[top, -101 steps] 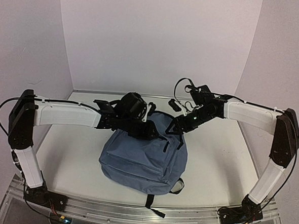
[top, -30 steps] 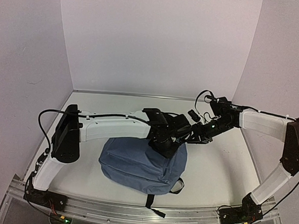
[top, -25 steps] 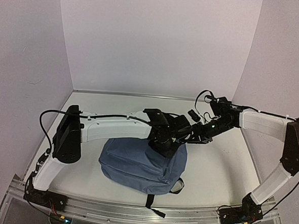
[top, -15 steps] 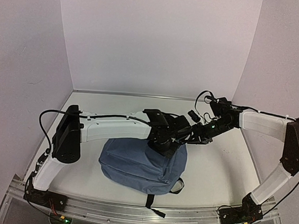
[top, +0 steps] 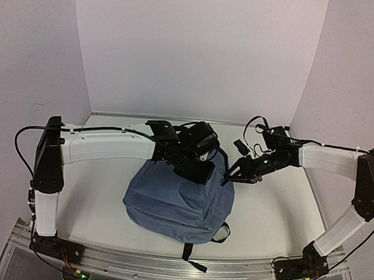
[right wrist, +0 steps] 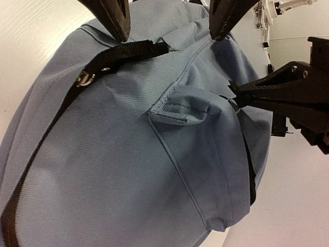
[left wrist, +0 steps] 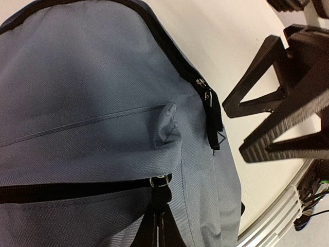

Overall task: Pack the student bag
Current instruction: Zip the student bag at the center of the board.

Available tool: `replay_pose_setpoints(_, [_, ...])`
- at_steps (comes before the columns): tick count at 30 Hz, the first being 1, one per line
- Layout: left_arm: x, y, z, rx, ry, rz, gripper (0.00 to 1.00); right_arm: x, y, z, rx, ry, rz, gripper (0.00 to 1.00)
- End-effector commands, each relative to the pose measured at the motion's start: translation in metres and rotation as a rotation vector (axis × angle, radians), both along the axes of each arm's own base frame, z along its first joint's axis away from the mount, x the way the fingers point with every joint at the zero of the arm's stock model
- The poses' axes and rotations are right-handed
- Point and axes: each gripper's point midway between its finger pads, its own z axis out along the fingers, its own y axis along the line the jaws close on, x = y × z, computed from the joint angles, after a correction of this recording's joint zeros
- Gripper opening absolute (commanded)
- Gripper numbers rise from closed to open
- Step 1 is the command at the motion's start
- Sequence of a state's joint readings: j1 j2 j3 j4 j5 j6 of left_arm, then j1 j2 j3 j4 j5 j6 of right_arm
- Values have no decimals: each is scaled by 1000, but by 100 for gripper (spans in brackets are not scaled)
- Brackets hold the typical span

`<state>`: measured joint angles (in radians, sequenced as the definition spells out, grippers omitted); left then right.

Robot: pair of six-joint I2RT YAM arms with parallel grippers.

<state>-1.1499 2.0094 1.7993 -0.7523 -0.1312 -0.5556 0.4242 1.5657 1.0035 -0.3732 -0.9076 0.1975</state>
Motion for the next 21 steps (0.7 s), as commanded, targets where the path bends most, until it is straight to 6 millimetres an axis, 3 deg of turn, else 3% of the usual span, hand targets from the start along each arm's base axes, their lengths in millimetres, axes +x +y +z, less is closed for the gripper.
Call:
replay_pose_setpoints(1, [4, -1, 33, -162, 38, -9, 0, -5, 27, 9, 75, 4, 64, 55])
replay_pose_setpoints(13, [12, 2, 32, -236, 94, -14, 0, 5, 58, -14, 56, 29, 85, 58])
replay_pose_setpoints(21, [13, 4, 29, -245, 108, -12, 0, 14, 69, -12, 77, 15, 76, 47])
